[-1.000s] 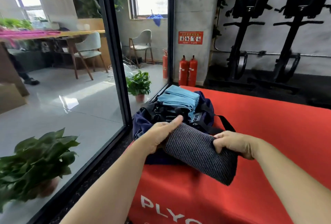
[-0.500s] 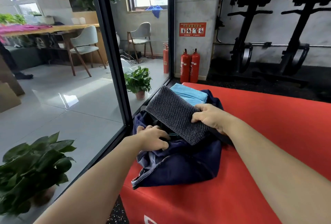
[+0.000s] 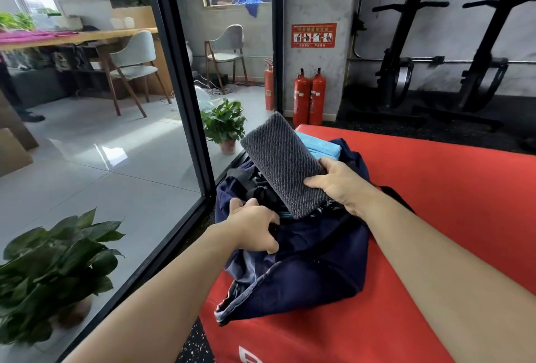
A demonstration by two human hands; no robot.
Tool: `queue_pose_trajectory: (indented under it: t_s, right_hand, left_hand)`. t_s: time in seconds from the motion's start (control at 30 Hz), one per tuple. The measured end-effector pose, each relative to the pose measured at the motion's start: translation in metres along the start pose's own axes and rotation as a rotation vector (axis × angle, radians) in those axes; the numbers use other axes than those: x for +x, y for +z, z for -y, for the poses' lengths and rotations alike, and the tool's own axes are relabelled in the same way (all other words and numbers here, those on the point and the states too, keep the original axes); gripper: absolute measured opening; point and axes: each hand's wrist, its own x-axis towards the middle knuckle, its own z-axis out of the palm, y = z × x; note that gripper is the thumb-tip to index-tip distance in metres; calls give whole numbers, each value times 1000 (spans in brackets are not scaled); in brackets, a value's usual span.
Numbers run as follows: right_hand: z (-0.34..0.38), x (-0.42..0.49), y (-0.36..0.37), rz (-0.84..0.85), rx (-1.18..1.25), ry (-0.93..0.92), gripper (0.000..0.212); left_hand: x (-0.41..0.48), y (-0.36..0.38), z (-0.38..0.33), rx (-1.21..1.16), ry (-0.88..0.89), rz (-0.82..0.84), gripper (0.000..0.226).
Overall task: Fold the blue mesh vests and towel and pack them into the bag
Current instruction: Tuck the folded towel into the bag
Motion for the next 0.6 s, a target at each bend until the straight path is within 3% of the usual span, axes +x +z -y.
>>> queue_pose_trajectory:
  t_s: [0.1, 0.27, 0.53, 0.6]
  right_hand:
    - [-9, 4, 8, -57, -183, -39, 26]
    - [-20, 2, 14, 6, -630, -34, 28]
    - [-16, -5, 15, 188, -780, 50, 30]
    - [-19, -5, 15, 192, -826, 67, 40]
  left_hand:
    - [-2, -2, -4, 66, 98, -111, 23]
    - [-9, -1, -3, 120, 115, -129, 41]
    - [-20, 1, -1, 95, 107, -155, 38]
    - [-20, 1, -6, 5, 102, -224, 29]
